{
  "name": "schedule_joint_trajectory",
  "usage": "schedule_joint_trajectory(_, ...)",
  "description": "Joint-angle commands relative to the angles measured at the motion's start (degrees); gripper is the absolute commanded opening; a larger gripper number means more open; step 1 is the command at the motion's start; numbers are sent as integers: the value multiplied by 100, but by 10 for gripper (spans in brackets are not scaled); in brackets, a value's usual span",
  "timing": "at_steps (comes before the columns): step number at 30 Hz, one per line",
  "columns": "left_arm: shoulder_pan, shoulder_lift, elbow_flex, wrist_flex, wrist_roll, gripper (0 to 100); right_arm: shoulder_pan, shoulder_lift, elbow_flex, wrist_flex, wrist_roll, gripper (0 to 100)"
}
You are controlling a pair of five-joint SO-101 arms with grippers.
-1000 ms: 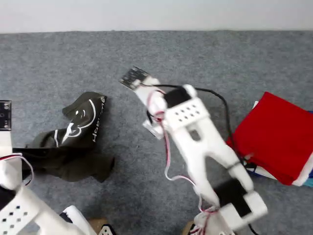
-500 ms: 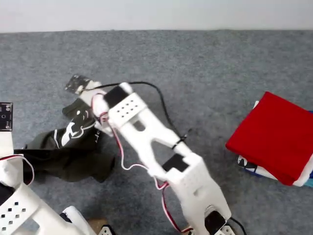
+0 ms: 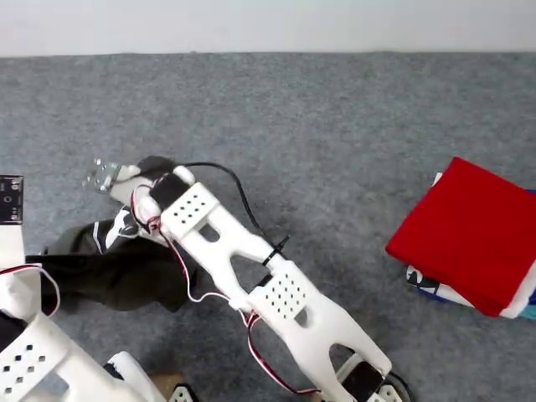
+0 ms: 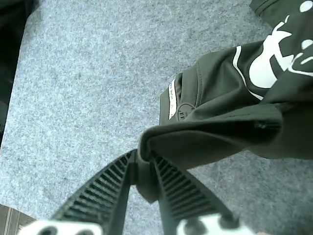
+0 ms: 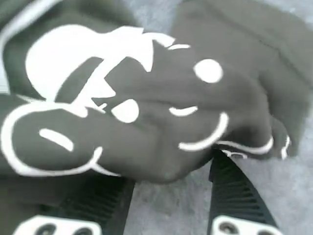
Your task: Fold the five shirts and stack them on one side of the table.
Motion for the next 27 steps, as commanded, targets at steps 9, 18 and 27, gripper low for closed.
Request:
schedule_joint_trajectory(9,0,-114,-57,-79,-26,13,479,136,-1846,1262,422,8)
schedule_joint_trajectory(18,721,-114,-760,-97,782,13,1156,-488,-2374,1982,422,8)
schedule_joint_trajectory(27,2242,-105,-1508,-475,1213,13,1771,-2571,-1222,2000,800,8)
